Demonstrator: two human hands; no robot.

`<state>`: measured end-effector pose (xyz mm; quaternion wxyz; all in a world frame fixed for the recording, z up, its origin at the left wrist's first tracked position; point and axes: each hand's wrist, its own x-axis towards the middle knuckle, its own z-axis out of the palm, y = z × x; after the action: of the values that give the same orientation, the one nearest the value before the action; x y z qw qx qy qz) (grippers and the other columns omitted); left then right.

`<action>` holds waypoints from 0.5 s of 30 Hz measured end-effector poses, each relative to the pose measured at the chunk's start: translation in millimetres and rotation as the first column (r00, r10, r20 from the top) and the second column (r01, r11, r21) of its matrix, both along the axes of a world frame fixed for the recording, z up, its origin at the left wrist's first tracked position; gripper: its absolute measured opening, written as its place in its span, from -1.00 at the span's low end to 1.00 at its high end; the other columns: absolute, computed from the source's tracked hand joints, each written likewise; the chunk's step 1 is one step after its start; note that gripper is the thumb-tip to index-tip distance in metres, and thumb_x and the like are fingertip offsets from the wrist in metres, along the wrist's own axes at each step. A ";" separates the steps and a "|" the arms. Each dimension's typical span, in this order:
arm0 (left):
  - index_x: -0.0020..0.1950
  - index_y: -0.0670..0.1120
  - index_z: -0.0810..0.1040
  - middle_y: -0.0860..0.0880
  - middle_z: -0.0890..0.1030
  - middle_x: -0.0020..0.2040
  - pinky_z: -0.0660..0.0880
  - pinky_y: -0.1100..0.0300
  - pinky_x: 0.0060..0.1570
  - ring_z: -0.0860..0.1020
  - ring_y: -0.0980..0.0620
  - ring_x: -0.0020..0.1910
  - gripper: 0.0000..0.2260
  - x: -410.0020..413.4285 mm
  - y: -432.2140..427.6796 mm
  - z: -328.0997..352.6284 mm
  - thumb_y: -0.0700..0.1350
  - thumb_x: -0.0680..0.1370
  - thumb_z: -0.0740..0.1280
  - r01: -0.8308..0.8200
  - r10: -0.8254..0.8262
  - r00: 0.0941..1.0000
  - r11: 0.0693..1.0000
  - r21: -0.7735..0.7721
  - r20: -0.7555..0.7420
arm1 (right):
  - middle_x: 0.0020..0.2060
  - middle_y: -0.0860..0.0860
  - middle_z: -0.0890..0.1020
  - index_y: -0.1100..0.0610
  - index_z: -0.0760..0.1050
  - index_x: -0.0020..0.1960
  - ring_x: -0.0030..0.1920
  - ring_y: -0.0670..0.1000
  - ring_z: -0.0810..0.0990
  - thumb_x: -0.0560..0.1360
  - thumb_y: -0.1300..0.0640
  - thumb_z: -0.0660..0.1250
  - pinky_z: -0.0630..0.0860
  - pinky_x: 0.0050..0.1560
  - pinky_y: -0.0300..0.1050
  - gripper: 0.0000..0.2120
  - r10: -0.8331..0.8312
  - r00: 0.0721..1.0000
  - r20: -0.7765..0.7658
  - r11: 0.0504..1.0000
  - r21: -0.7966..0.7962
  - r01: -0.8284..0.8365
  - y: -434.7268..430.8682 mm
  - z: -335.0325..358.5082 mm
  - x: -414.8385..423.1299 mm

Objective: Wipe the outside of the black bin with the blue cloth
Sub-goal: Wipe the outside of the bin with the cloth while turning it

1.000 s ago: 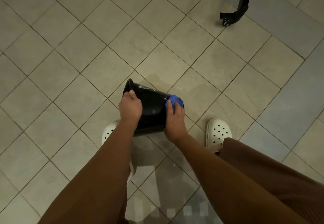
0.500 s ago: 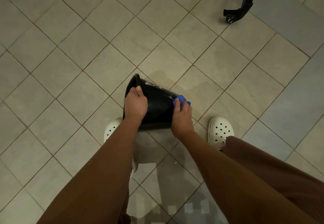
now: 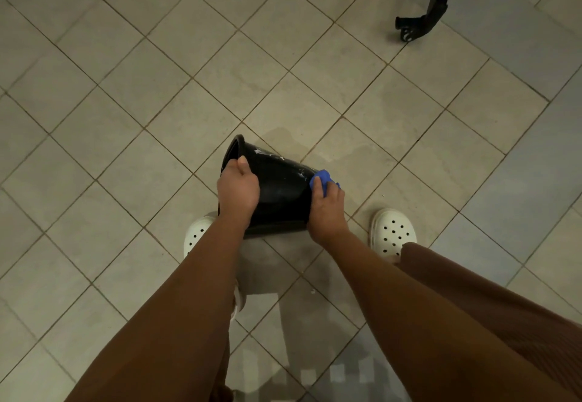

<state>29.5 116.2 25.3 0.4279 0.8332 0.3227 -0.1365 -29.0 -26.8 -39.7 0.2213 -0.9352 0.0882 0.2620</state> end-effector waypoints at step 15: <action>0.02 -0.15 0.45 -0.10 0.51 -0.12 0.41 0.09 -0.07 0.51 -0.04 -0.07 -0.68 -1.7 2.5 -3.1 0.01 0.71 0.01 -0.040 0.040 0.999 0.999 0.002 0.004 | 0.46 0.16 0.00 0.14 -0.14 0.53 0.45 0.16 0.03 0.41 0.28 0.39 0.12 0.46 0.04 -0.09 -0.090 0.993 -0.083 0.988 0.116 0.099 7.1 11.5 10.4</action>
<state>27.8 118.7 22.2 0.4303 0.8272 0.3387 -0.1260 -18.6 -19.7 -28.1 0.2854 -0.9042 0.1250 0.2922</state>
